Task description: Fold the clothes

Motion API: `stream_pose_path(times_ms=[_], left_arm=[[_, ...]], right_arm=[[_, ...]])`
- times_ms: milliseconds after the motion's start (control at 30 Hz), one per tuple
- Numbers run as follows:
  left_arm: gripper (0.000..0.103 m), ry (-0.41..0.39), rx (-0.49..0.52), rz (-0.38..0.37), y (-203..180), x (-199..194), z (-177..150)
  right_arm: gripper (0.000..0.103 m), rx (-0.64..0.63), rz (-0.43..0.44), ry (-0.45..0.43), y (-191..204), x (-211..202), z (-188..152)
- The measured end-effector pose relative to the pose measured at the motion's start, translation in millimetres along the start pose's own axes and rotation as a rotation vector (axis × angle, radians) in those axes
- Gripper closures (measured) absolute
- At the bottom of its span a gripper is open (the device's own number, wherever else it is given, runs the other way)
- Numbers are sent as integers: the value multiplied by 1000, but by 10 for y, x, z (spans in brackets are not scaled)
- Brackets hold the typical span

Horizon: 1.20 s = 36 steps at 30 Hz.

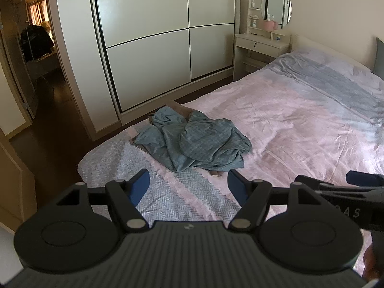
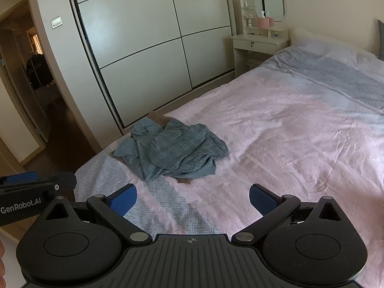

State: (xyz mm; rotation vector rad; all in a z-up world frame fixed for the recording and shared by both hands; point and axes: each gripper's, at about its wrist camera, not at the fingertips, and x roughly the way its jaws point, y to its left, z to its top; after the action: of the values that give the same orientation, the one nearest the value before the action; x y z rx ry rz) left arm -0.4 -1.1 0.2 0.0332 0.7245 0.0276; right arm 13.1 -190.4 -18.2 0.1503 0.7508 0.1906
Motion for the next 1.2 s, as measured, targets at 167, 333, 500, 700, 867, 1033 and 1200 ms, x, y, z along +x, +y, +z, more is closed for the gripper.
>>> stream_pose_path(times_ms=[167,333,500,700,867,1033,1200], left_arm=[[35,-10,2,0,-37,-48,-14],[35,-7,5,2,66,-96,46],[35,-4,0,7,85,-107,94],[35,1,0,13,74,-132,83],[35,4,-3,21,36,-133,82],[35,6,-10,27,73,-152,70],[35,8,-13,29,68,-143,61]], right_arm=[[1,4,-2,-2,-13,2,40],[1,8,-4,-1,12,-11,81],[1,2,2,-6,55,-76,135],[1,5,6,-9,24,-56,154],[1,2,14,-16,-11,-91,111],[1,0,17,-16,4,-65,120],[1,-1,17,-17,26,-43,148]])
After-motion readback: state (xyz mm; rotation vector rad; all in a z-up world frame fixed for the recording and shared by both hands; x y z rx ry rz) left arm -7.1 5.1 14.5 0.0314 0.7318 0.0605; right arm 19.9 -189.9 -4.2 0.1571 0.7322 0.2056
